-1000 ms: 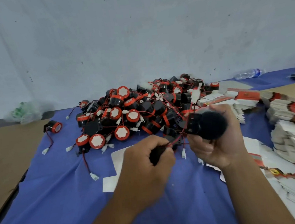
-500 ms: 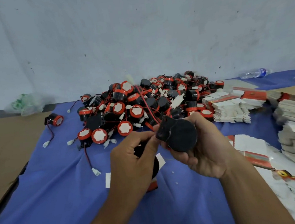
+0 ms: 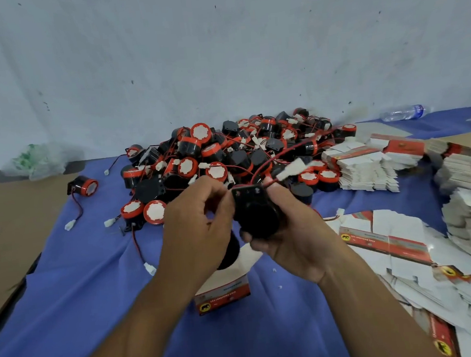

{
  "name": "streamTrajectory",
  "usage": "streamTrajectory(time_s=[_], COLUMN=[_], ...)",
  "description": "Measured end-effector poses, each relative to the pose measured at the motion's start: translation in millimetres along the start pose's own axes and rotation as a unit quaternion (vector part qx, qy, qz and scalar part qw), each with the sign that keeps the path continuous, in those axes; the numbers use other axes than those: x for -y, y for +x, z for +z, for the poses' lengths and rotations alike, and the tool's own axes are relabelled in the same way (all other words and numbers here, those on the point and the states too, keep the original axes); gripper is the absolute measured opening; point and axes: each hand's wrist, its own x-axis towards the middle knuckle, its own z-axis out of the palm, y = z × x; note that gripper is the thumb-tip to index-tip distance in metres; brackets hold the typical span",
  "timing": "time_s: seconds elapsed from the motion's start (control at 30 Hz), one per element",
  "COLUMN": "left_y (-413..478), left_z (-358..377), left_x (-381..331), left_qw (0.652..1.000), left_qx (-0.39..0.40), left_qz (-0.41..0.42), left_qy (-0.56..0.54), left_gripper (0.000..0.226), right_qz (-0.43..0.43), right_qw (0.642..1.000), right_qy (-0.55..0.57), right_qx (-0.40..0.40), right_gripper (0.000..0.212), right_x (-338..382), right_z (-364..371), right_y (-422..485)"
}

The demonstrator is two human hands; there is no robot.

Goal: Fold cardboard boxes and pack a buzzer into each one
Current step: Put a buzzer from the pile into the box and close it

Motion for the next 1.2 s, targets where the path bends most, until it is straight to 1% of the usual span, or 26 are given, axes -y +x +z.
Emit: streamTrajectory(time_s=[0.03, 0.1, 0.17, 0.23, 0.27, 0.3, 0.37, 0.4, 0.43, 0.5, 0.57, 0.6, 0.67, 0.73, 0.8, 0.87, 0.9, 0.93, 0.97, 1.0, 1.03, 1.07, 1.1, 1.13, 1.17, 1.2], left_y=[5.5, 15.8, 19.5, 12.9, 6.6, -0.8, -15.7, -22.4, -27.0, -29.5, -27.1, -26.2, -29.2, -30.7, -19.4, -3.2, 3.3, 7.8, 10.9, 12.6, 13.1, 12.6, 11.3, 8.7, 5.3, 2.4], left_z=[-1.4, -6.7, -17.7, -32.3, -39.0, -44.3, -49.2, -48.7, -47.0, -44.0, -42.9, -43.3, -45.4, -51.2, -58.9, -66.8, -70.1, -71.6, -71.2, -68.9, -65.0, -61.4, -57.7, -54.8, -52.6, -51.1], left_x=[0.1, 7.2, 27.1, 59.9, 80.8, 101.5, 133.8, 144.0, 150.4, 156.7, 158.4, 157.8, 156.6, 151.1, 135.8, 111.7, 97.0, 80.3, 63.1, 45.1, 27.6, 11.5, -2.1, -12.3, -17.9, -21.0], left_qw=[1.000, 0.999, 1.000, 0.994, 0.983, 0.966, 0.914, 0.889, 0.875, 0.878, 0.884, 0.883, 0.869, 0.862, 0.876, 0.908, 0.928, 0.947, 0.962, 0.972, 0.981, 0.987, 0.991, 0.993, 0.994, 0.993], left_qx=[0.018, 0.037, 0.007, -0.042, -0.047, -0.029, 0.067, 0.120, 0.152, 0.154, 0.148, 0.149, 0.153, 0.146, 0.106, 0.014, -0.044, -0.093, -0.121, -0.132, -0.128, -0.112, -0.087, -0.052, -0.016, 0.015], left_qz=[0.004, 0.006, -0.009, -0.069, -0.114, -0.168, -0.296, -0.337, -0.350, -0.334, -0.299, -0.285, -0.267, -0.232, -0.191, -0.114, -0.071, -0.040, -0.023, -0.014, 0.001, 0.028, 0.058, 0.085, 0.105, 0.115], left_qy=[-0.007, -0.014, 0.009, 0.078, 0.135, 0.196, 0.269, 0.286, 0.296, 0.307, 0.327, 0.342, 0.387, 0.426, 0.431, 0.403, 0.362, 0.304, 0.245, 0.194, 0.148, 0.108, 0.079, 0.056, 0.039, 0.021], left_gripper=[0.011, 0.007, 0.007, 0.010, 0.010, 0.014, 0.029, 0.033, 0.031, 0.023, 0.016, 0.016, 0.011, 0.008, 0.011, 0.015, 0.018, 0.024, 0.029, 0.030, 0.026, 0.022, 0.020, 0.021, 0.020, 0.019], right_qz=[-0.016, -0.057, -0.116, -0.159, -0.168, -0.173, -0.167, -0.153, -0.134, -0.108, -0.101, -0.085, -0.022, 0.018, 0.026, -0.005, -0.038, -0.084, -0.137, -0.188, -0.220, -0.232, -0.246, -0.269, -0.292, -0.306], right_qw=[1.000, 0.991, 0.969, 0.942, 0.929, 0.918, 0.908, 0.906, 0.903, 0.889, 0.864, 0.845, 0.795, 0.767, 0.738, 0.691, 0.669, 0.663, 0.679, 0.715, 0.755, 0.775, 0.768, 0.749, 0.733, 0.733], right_qy=[0.014, 0.093, 0.138, 0.109, 0.080, 0.053, 0.006, -0.016, -0.031, -0.052, -0.109, -0.173, -0.318, -0.411, -0.477, -0.541, -0.570, -0.590, -0.599, -0.593, -0.577, -0.573, -0.587, -0.604, -0.613, -0.606], right_qx=[-0.018, -0.079, -0.171, -0.276, -0.320, -0.353, -0.385, -0.395, -0.408, -0.442, -0.481, -0.499, -0.515, -0.493, -0.477, -0.480, -0.475, -0.453, -0.402, -0.319, -0.221, -0.131, -0.071, -0.042, -0.034, -0.034], right_gripper=[0.038, 0.040, 0.036, 0.028, 0.027, 0.027, 0.021, 0.016, 0.012, 0.012, 0.022, 0.031, 0.055, 0.086, 0.102, 0.102, 0.099, 0.095, 0.093, 0.094, 0.095, 0.093, 0.086, 0.072, 0.053, 0.036], right_x=[1.0, 6.2, 14.9, 19.4, 18.3, 15.5, 6.2, 1.3, -2.8, -10.0, -13.6, -13.9, -14.1, -15.1, -13.7, -8.3, -3.5, 1.6, 5.9, 9.7, 11.9, 11.1, 8.3, 4.8, 2.3, 1.8], right_z=[-1.2, -11.5, -31.3, -53.6, -64.9, -75.1, -91.0, -95.6, -98.8, -104.0, -106.0, -105.4, -102.7, -98.4, -90.0, -77.1, -68.3, -58.0, -46.3, -30.2, -10.9, 6.1, 17.8, 24.9, 29.9, 32.9], right_y=[2.3, 6.9, 8.8, 9.0, 8.8, 8.9, 10.4, 11.9, 13.6, 16.9, 18.4, 17.7, 14.8, 11.8, 8.2, 2.9, 0.6, -1.7, -3.0, -3.8, -4.5, -4.9, -4.0, -1.7, 0.1, 0.8])
